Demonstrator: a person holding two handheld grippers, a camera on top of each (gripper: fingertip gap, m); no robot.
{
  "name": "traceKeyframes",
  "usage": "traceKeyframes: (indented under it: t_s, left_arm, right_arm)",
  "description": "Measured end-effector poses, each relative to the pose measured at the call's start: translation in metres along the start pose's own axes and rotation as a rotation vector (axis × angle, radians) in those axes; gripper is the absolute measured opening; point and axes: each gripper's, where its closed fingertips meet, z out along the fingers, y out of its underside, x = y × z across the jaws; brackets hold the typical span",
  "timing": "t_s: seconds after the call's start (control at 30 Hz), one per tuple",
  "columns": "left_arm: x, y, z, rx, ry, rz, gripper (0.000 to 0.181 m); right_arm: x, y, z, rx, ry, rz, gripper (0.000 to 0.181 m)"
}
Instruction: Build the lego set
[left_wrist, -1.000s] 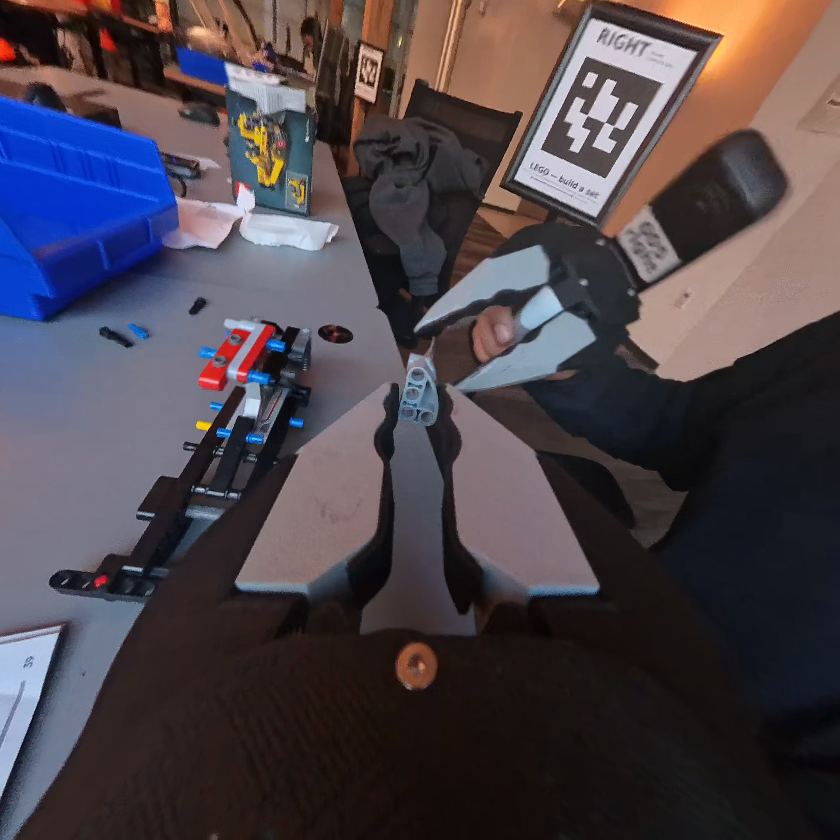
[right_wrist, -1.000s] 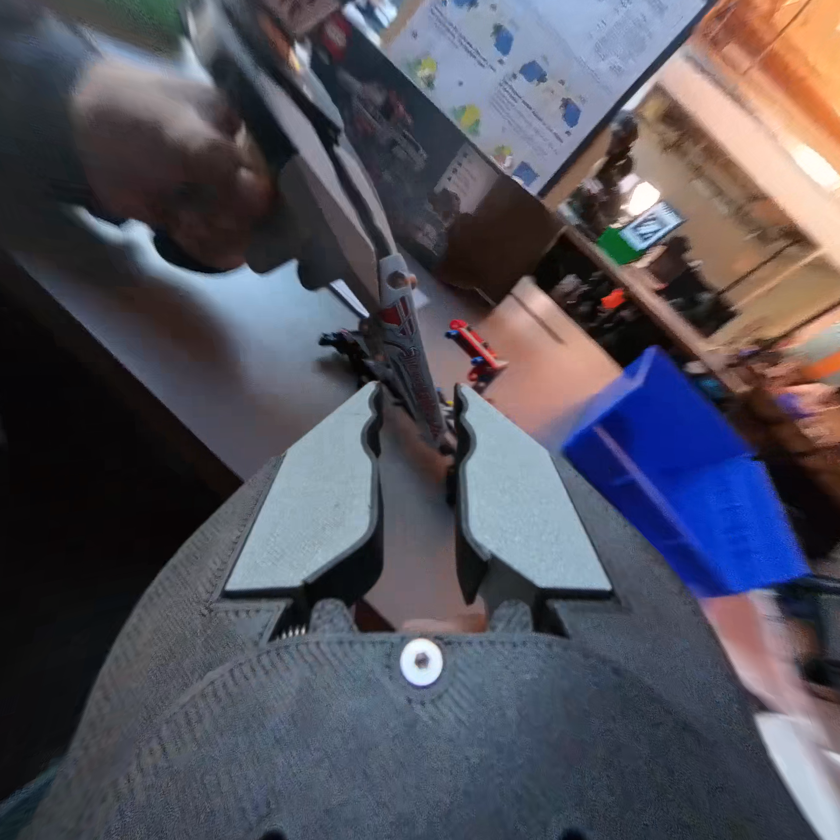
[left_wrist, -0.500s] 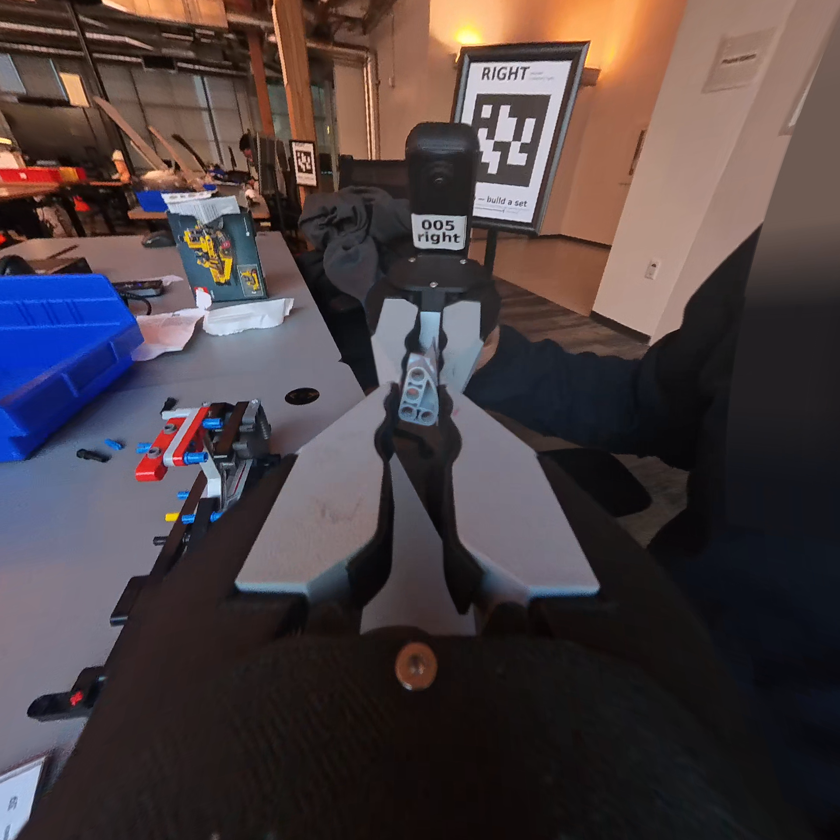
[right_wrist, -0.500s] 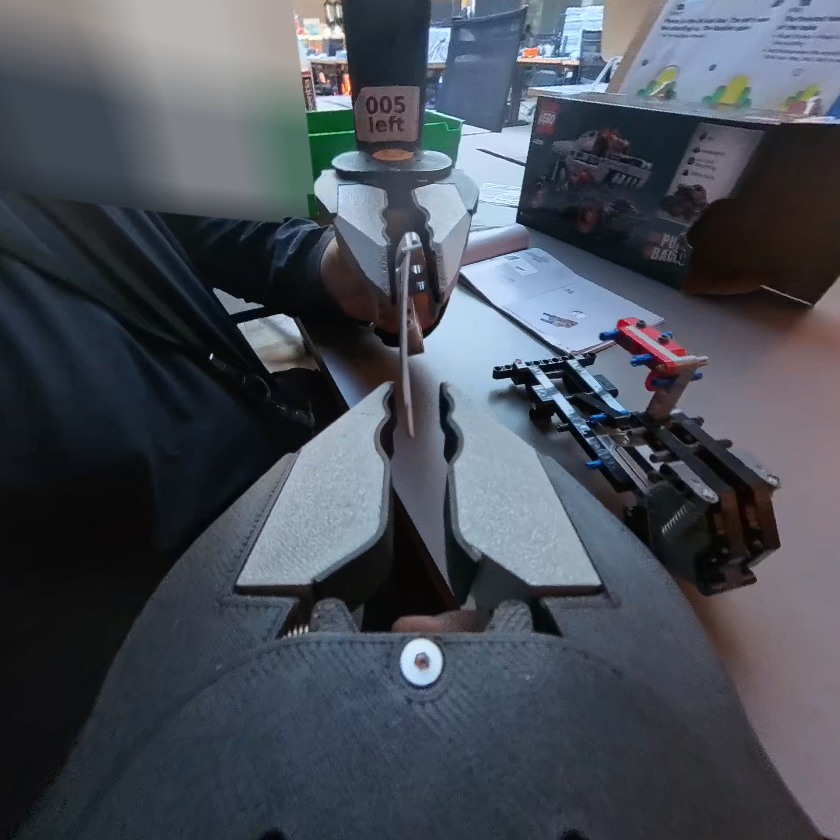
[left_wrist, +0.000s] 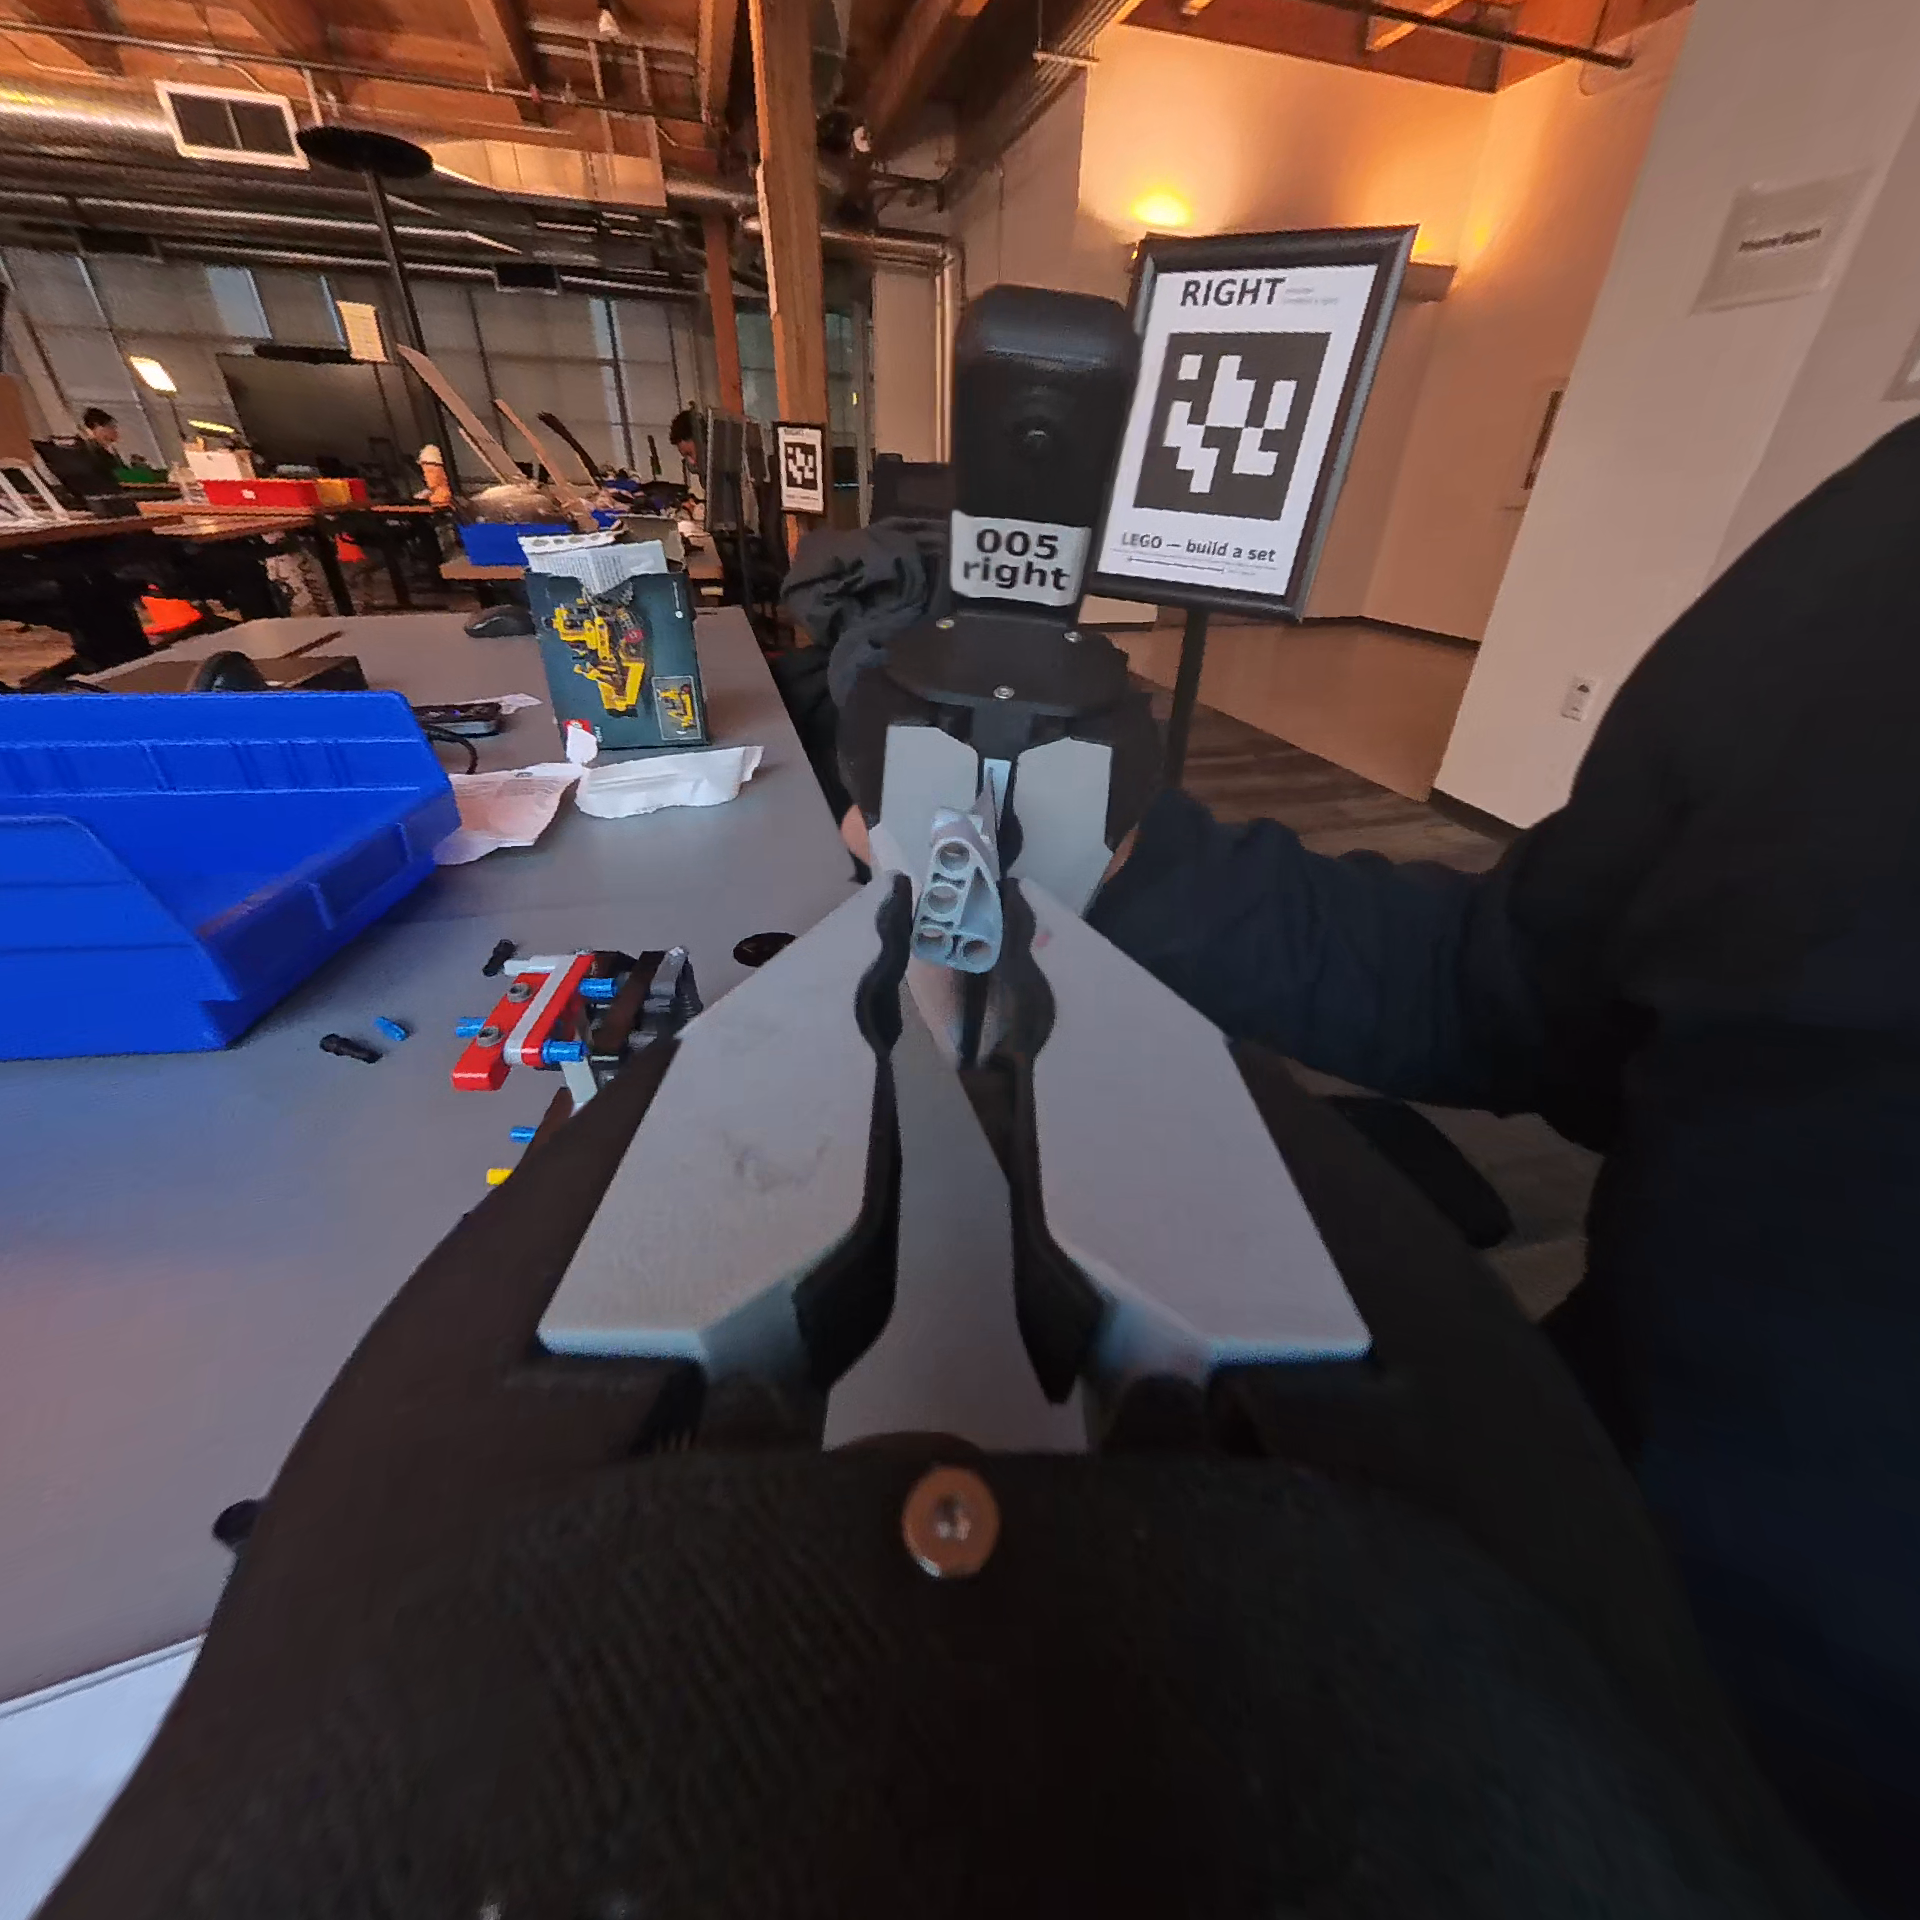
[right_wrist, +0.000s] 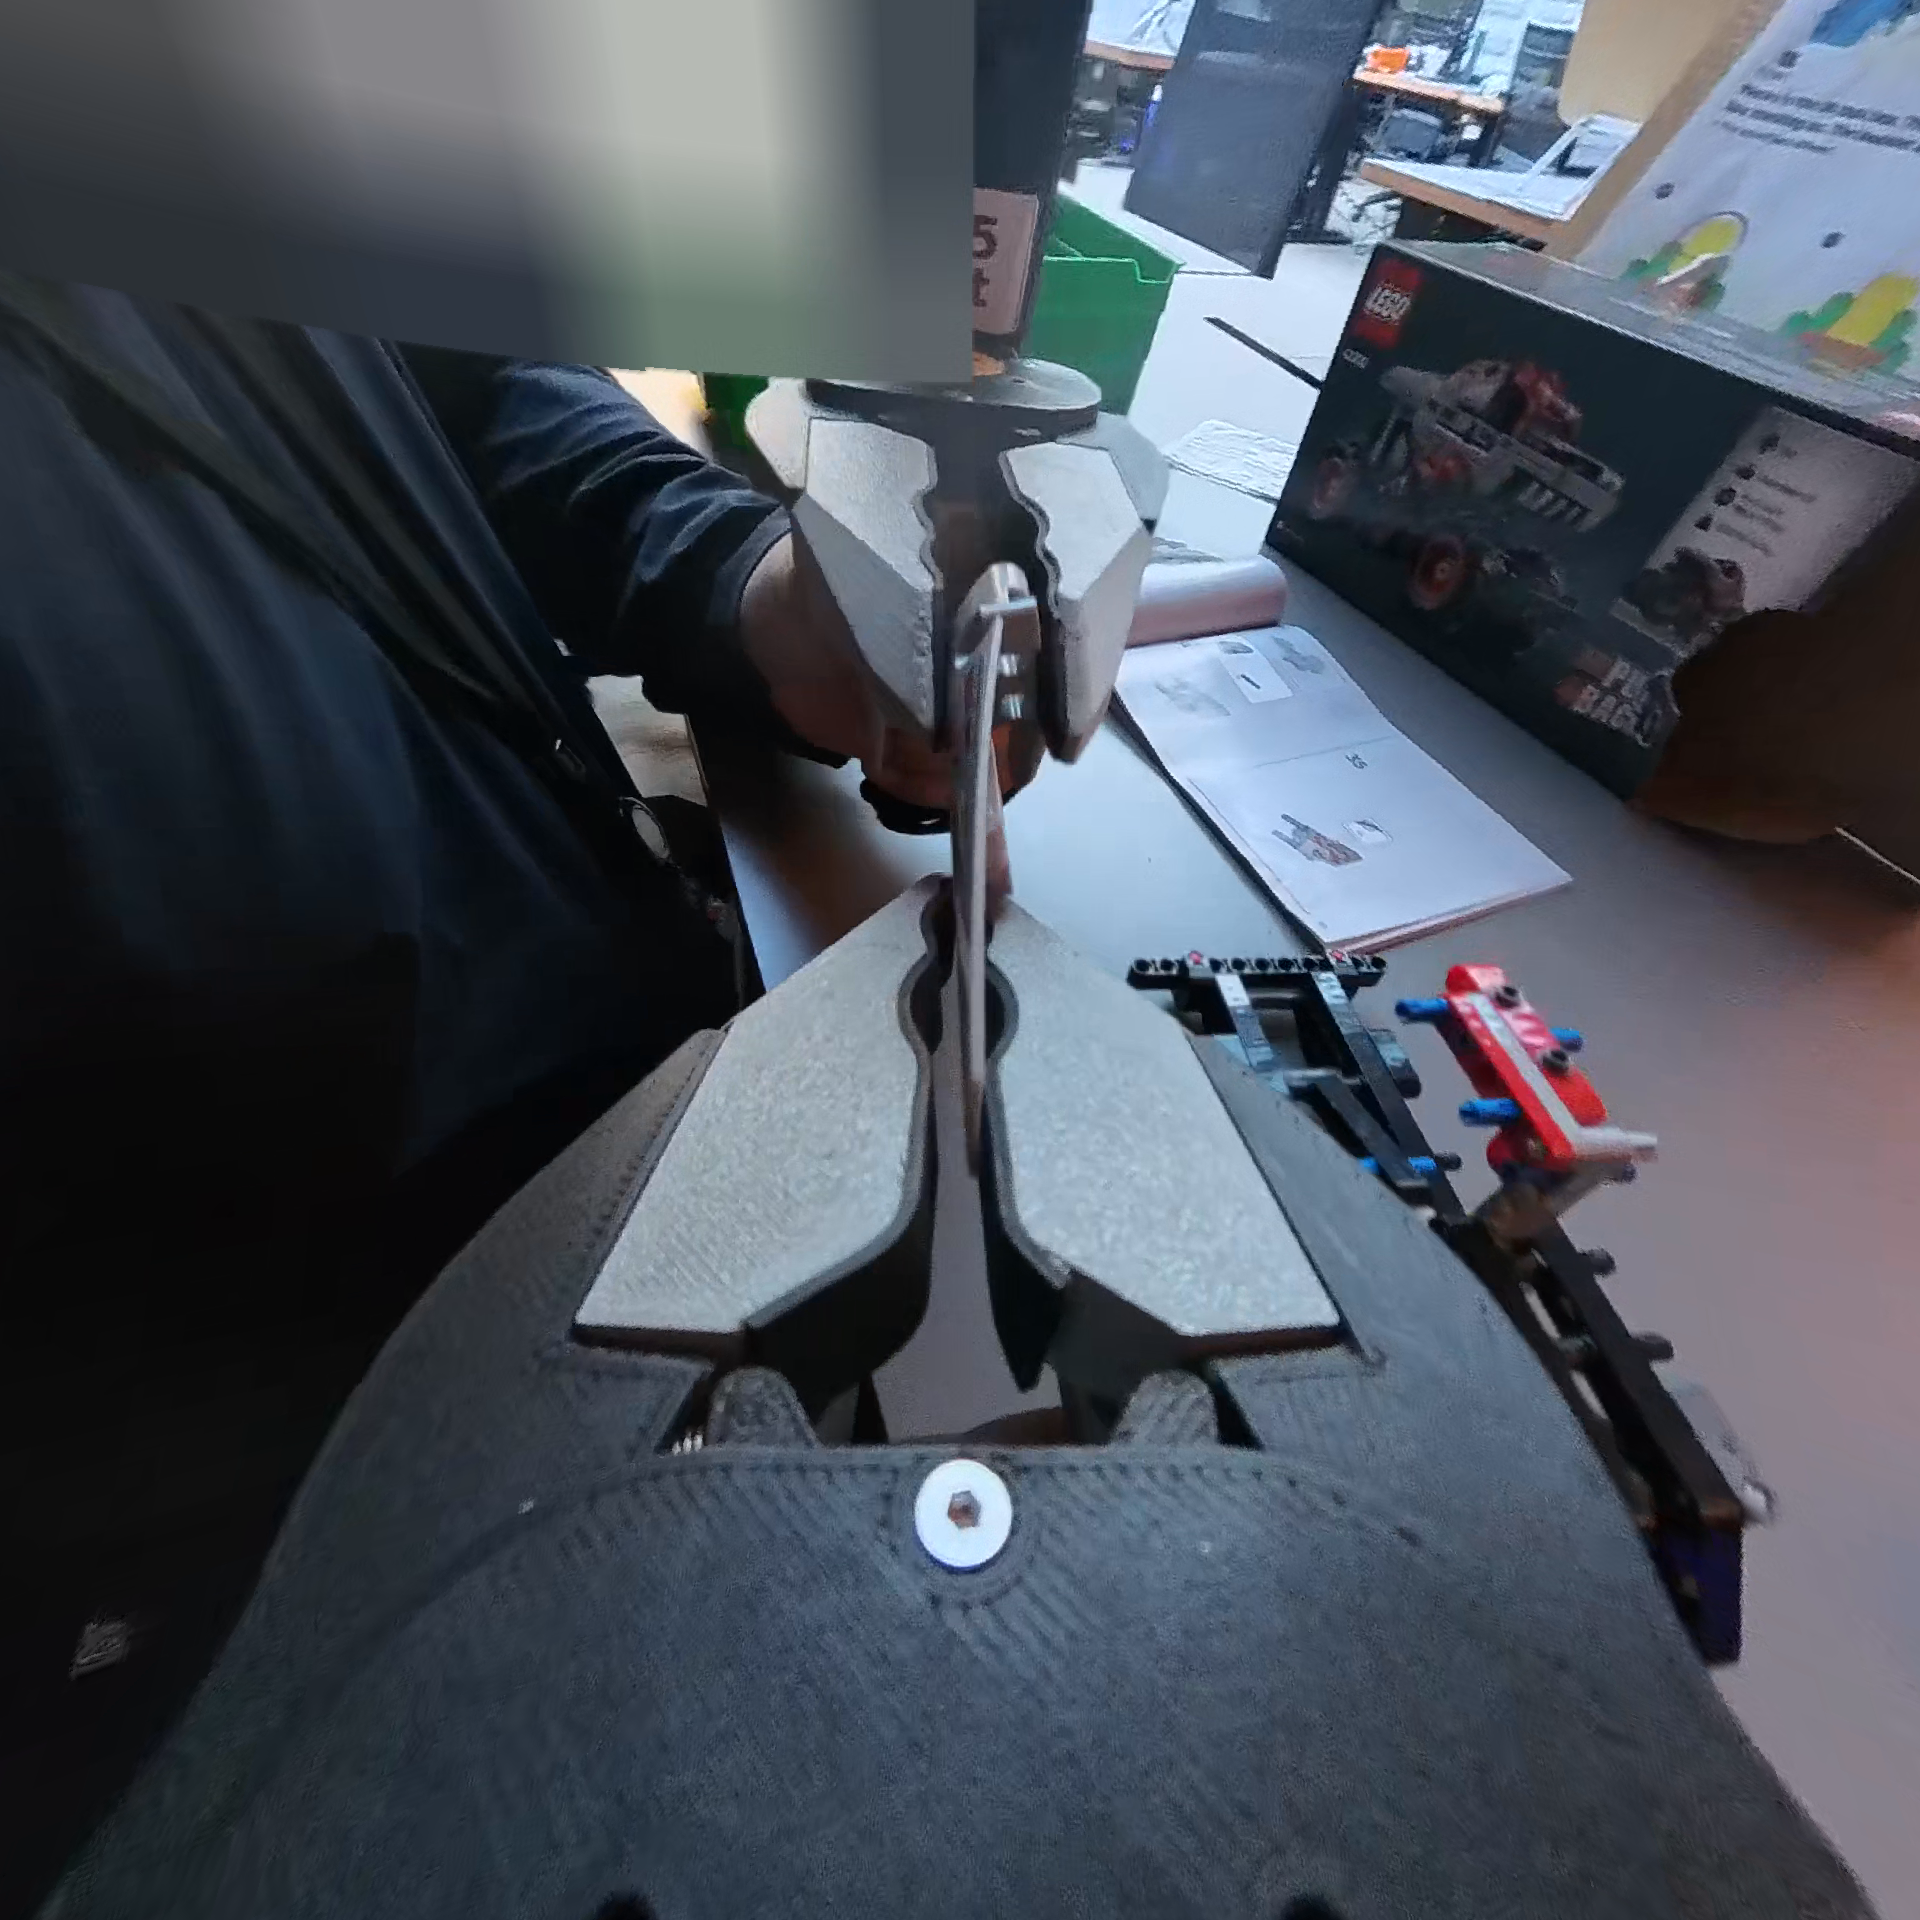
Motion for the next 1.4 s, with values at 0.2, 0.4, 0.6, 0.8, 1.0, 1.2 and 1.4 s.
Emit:
traceKeyframes:
  t_s: [0.2,0.4,0.6,0.8,1.0,1.2,1.4]
  left_arm:
    - [-0.008,-0.004,-0.006,0.017,-0.029,0.005,0.014]
    - [-0.017,-0.001,-0.007,0.016,-0.045,-0.039,0.014]
    - [-0.014,0.009,0.001,0.004,-0.012,-0.085,0.014]
    - [-0.012,0.017,0.011,-0.018,-0.004,-0.075,0.014]
    - [-0.014,0.024,0.017,-0.041,-0.009,-0.075,0.014]
    - [-0.021,0.038,0.019,-0.108,-0.025,-0.104,0.014]
    - [-0.025,0.046,0.020,-0.165,-0.036,-0.131,0.014]
  right_arm:
    - [0.005,-0.004,0.002,-0.035,-0.060,-0.005,0.001]
    - [0.022,-0.002,-0.013,-0.014,0.012,0.008,0.002]
    - [0.023,0.002,-0.021,-0.012,0.104,0.032,0.015]
    - [0.014,0.010,-0.030,-0.029,0.112,-0.015,0.001]
    - [0.016,0.008,-0.041,0.049,0.058,0.043,0.000]
    - [0.013,0.009,-0.041,0.141,-0.008,0.140,0.000]
    - [0.038,0.019,-0.063,0.053,0.195,0.098,0.016]
